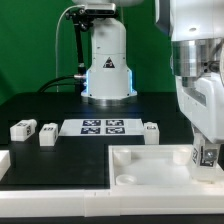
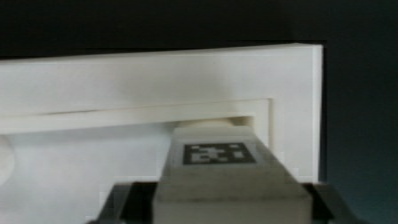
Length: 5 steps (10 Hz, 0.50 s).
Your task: Assemble one leg
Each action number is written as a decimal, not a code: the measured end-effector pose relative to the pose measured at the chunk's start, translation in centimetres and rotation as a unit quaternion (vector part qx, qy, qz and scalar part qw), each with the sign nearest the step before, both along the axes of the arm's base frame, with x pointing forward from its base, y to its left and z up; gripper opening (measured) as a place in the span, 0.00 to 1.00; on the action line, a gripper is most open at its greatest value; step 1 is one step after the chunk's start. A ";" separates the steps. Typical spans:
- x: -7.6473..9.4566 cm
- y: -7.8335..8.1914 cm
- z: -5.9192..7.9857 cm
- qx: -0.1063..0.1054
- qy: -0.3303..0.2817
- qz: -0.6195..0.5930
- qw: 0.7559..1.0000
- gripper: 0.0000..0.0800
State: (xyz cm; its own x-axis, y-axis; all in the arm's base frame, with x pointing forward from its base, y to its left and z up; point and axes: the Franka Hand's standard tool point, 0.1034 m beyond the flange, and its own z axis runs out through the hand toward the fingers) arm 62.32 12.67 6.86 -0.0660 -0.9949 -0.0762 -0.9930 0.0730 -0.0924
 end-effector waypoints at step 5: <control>0.1 -0.1 0.0 -0.021 -0.014 0.190 0.982 0.78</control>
Offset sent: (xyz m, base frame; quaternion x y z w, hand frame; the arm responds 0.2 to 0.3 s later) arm 0.0010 0.0010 0.0000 0.0107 -0.0139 -0.2271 0.9737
